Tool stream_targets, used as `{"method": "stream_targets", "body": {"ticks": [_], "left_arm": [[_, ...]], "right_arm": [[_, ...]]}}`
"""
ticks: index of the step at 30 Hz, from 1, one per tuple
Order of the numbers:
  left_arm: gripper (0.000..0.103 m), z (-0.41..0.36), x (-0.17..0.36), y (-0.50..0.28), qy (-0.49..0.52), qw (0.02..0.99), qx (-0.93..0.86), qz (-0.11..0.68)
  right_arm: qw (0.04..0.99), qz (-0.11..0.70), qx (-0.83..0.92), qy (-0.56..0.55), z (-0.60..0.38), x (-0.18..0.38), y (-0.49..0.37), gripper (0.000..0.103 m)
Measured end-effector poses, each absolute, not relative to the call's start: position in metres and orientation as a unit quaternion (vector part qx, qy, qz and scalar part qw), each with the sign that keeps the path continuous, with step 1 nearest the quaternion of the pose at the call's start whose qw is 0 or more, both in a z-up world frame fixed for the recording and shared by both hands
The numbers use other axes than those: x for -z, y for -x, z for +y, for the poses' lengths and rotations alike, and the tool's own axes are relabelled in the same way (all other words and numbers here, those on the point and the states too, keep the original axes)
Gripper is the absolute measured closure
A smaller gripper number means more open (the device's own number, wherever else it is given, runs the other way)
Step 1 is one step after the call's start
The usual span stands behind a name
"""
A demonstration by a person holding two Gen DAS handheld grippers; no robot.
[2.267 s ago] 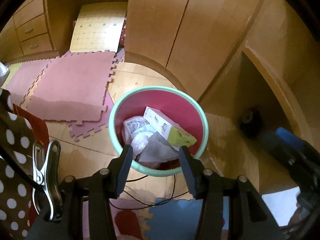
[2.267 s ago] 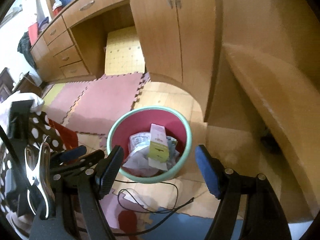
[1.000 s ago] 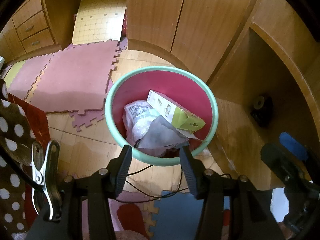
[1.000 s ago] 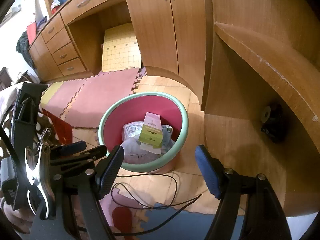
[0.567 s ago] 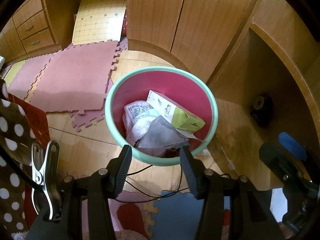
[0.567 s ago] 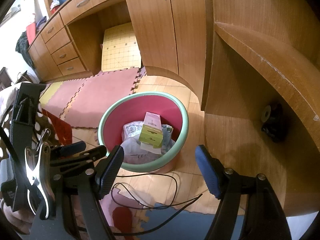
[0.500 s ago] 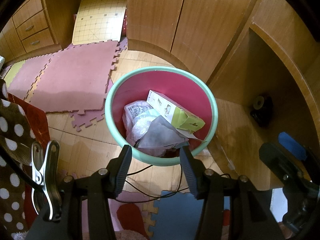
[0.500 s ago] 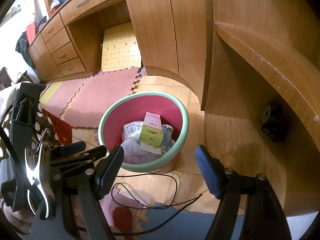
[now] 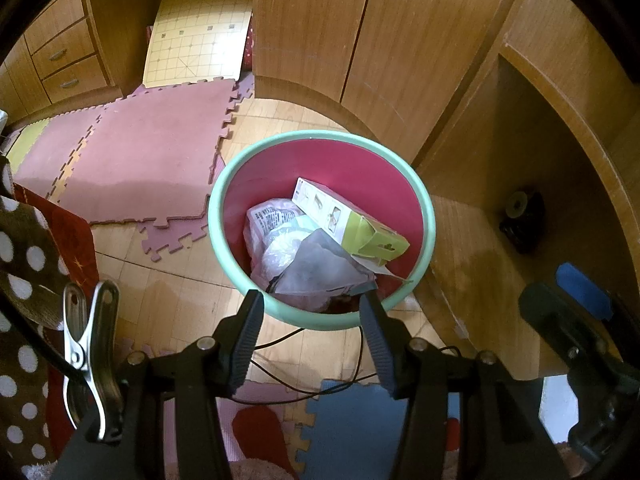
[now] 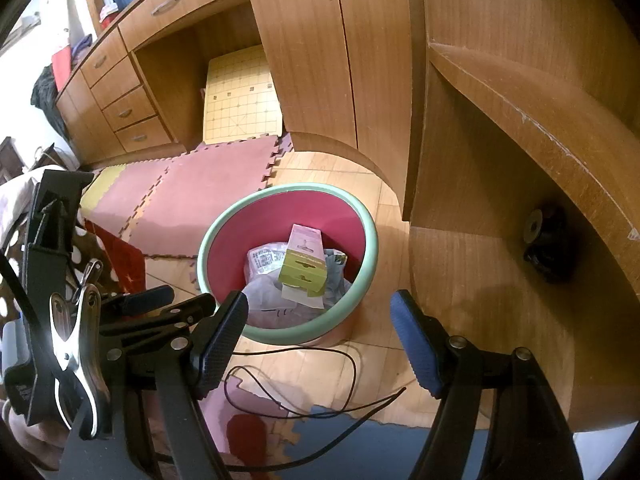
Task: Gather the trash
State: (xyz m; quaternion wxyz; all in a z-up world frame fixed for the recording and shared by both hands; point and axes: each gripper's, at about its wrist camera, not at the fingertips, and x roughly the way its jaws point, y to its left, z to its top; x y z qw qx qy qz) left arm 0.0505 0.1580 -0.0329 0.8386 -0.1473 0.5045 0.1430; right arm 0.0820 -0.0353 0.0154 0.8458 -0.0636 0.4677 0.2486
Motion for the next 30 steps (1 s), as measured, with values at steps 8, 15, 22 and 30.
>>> {"method": "stream_targets", "body": {"ticks": [8, 15, 22, 30], "left_arm": [[0.051, 0.1582, 0.0329, -0.0504, 0.147, 0.839, -0.143, 0.505], [0.051, 0.1575, 0.0339, -0.0505, 0.148, 0.838, -0.142, 0.505], [0.051, 0.1571, 0.0339, -0.0506, 0.148, 0.838, -0.143, 0.505], [0.051, 0.1567, 0.0341, -0.0504, 0.148, 0.839, -0.141, 0.505]], "right_arm": [[0.846, 0.468, -0.248, 0.063, -0.0356, -0.0149, -0.0823, 0.028], [0.846, 0.468, -0.248, 0.063, -0.0357, -0.0148, -0.0825, 0.028], [0.846, 0.468, -0.248, 0.063, -0.0358, -0.0147, -0.0825, 0.028], [0.846, 0.468, -0.249, 0.063, -0.0363, -0.0143, -0.0832, 0.028]]}}
